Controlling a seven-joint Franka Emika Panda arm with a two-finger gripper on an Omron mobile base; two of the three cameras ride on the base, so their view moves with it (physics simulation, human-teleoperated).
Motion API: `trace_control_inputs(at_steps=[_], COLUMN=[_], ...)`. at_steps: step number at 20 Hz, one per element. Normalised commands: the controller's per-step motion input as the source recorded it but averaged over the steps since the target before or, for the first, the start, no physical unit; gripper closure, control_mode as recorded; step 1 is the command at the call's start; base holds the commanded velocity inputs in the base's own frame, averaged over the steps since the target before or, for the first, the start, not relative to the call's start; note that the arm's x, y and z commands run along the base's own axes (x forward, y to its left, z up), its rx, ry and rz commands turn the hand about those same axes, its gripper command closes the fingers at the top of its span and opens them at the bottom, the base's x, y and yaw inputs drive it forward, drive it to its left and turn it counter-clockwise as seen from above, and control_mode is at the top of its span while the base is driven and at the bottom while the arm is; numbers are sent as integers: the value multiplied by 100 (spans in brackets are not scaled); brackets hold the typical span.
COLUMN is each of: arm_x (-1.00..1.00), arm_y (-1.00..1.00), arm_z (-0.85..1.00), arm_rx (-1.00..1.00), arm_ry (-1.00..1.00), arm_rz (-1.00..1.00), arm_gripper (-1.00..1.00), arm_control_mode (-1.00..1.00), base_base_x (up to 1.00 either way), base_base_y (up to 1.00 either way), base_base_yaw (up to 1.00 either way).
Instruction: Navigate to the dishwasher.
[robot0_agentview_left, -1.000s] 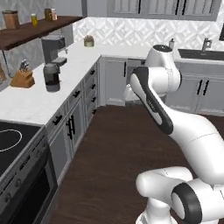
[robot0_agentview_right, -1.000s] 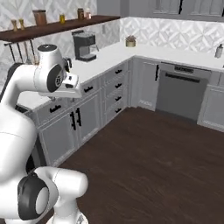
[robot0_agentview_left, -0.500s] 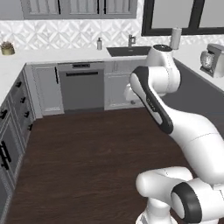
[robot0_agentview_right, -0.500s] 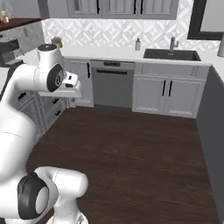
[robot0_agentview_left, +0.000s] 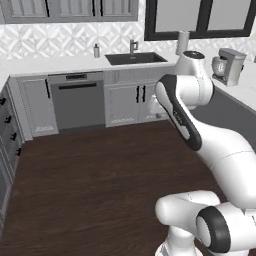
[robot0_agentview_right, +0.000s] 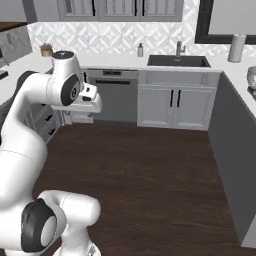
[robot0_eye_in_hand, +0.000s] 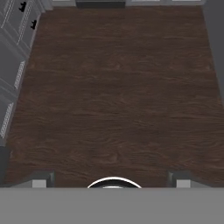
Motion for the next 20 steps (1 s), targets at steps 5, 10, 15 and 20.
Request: trace_control_inputs(at_steps=[5,10,15,20], arm_x=[0,0,0,0], arm_y=[0,0,0,0], arm_z=[0,0,0,0], arm_rx=[0,0,0,0], arm_ry=[0,0,0,0], arm_rz=[0,0,0,0], arm_gripper=[-100,-100,-100,-100], arm_control_mode=[100,100,100,100], base_base_x=[0,0,8,67], base_base_y=[65,51,50,62], base_base_yaw=[0,0,0,0])
